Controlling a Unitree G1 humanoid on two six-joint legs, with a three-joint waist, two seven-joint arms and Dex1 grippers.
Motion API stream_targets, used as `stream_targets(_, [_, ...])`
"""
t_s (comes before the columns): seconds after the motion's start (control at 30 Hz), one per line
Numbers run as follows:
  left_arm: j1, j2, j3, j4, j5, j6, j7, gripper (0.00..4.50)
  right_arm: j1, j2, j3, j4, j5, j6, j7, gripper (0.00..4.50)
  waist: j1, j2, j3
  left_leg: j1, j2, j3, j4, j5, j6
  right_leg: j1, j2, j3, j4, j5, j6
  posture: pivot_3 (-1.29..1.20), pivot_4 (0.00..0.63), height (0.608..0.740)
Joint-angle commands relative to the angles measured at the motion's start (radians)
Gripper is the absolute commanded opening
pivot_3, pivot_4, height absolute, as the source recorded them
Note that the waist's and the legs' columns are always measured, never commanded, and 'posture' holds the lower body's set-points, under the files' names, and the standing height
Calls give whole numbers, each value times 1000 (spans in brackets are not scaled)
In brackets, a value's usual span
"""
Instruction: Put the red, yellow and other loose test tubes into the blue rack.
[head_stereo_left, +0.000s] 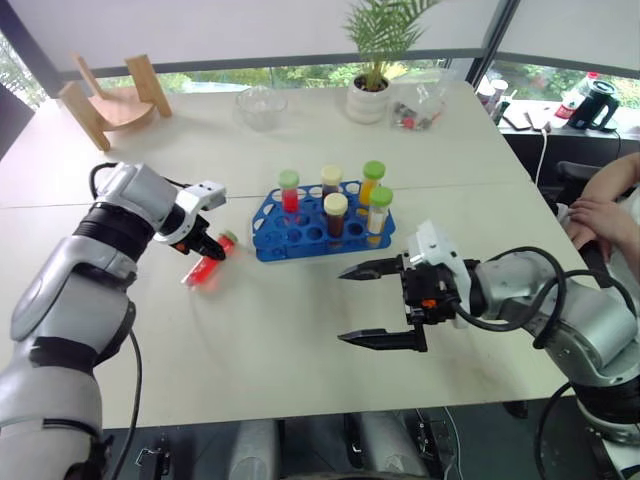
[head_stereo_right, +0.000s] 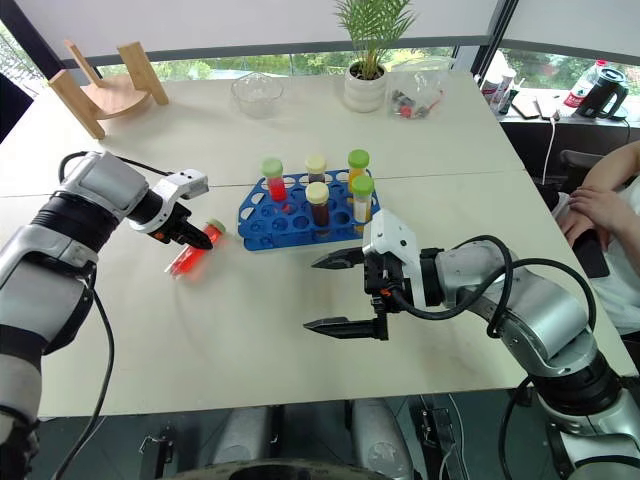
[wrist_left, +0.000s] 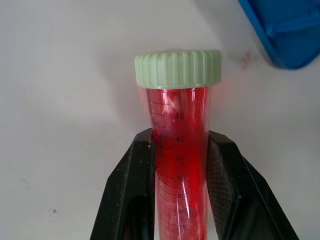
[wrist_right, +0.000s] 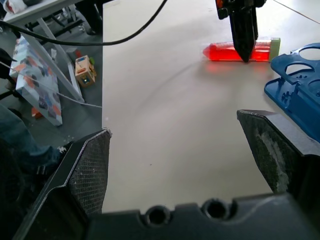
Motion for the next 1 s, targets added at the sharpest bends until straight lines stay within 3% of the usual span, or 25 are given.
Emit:
stream_targets(0.03, [80,95,347,-80,-139,-410,52,818,28,-33,-115,-4,34,2,-11,4500,1,0,0,-1,0,0,2,0,0,0,0,0,1,0,0,0,150,740])
stream_targets(0.13, [204,106,621,-313,-347,-419,3,818,48,-47,-178,1,61,42,-52,4500,-2,-1,1,-1,2,1,4,0,0,-1,-1,0,1,0,0,0,150,740])
stream_targets(0.23, [291,-12,754,-541,-478,-335,153,818,58,-62,-204,16,74,75,-60,4500,18,-1,0,-1,1,1,6,-1,1,1,-2,-1,2,0,0,0,150,740])
stream_targets(0.4, [469,-222,714,-791,-467,-486,292,818,-20,-47,-211,104,100,115,-73,4500,24,0,0,2,-1,3,10,-1,1,8,-3,2,1,3,5,0,150,740])
stream_targets(0.57, [557,-372,626,-787,-414,-645,350,818,-75,-49,-185,156,99,141,-63,4500,23,0,0,2,0,3,10,0,0,7,0,3,1,4,5,0,150,740])
stream_targets(1.0, [564,-447,523,-506,-310,-914,319,818,-81,-51,-200,151,100,176,-92,4500,24,0,0,1,0,3,9,-1,2,6,0,3,-1,4,5,0,150,740])
